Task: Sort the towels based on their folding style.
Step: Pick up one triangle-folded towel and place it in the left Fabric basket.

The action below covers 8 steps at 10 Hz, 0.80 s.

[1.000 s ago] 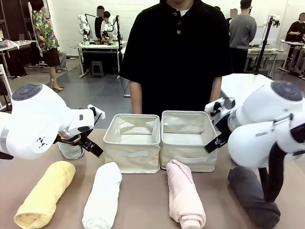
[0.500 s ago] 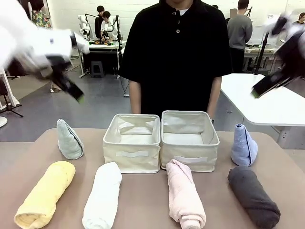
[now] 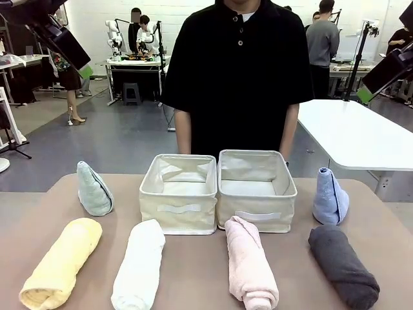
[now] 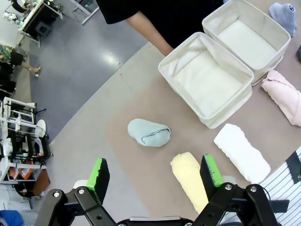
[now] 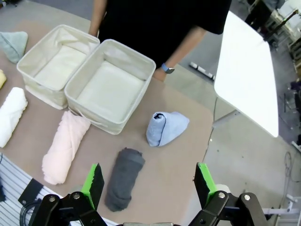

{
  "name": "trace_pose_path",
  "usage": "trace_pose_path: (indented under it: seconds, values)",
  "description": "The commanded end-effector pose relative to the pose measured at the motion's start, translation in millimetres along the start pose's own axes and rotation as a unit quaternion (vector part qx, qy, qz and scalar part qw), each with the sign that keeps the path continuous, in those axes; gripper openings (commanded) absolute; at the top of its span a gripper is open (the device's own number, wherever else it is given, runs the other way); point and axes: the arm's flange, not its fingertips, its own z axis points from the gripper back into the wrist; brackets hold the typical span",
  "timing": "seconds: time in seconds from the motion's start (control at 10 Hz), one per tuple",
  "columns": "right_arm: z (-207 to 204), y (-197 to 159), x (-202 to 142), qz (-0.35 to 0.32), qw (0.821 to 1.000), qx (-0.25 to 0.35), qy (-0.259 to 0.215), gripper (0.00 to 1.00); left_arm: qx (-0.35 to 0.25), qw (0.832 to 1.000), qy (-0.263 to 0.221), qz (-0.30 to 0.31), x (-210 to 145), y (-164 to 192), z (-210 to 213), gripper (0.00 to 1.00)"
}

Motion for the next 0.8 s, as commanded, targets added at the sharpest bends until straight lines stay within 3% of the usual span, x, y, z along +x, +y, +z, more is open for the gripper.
trace_pose_path:
  seconds: [0.0, 0.2, 0.3, 0.4, 0.5, 0.6, 0.7]
  values:
    - [-7, -1, -6, -0.003, 1.0, -0.002, -0.007, 1.0, -0.008, 1.0, 0.003, 0.004, -5, -2, -9, 1.0]
    - [-3, -1, -2, -0.001, 1.0, 0.001, 0.001, 1.0, -0.003, 1.0, 0.005, 0.0, -2, -1, -5, 1.0]
    - [-21, -38, -13, 0.031, 0.987, 0.154, 0.023, 1.0, -0.164, 0.986, 0.032, 0.013, -13, 39, -25, 1.0]
    - [-38, -78, -23, -0.021, 0.972, 0.234, 0.016, 1.0, -0.22, 0.975, 0.032, 0.018, -30, 67, -44, 1.0]
    - [-58, -114, -35, -0.049, 0.951, 0.305, 0.003, 1.0, -0.305, 0.952, 0.011, -0.004, -45, 87, -56, 1.0]
    - [-80, -143, -52, -0.053, 0.934, 0.352, 0.0, 1.0, -0.349, 0.937, -0.026, -0.006, -67, 116, -68, 1.0]
    - [-96, -163, -68, -0.061, 0.933, 0.353, -0.007, 1.0, -0.367, 0.928, -0.062, -0.017, -90, 138, -75, 1.0]
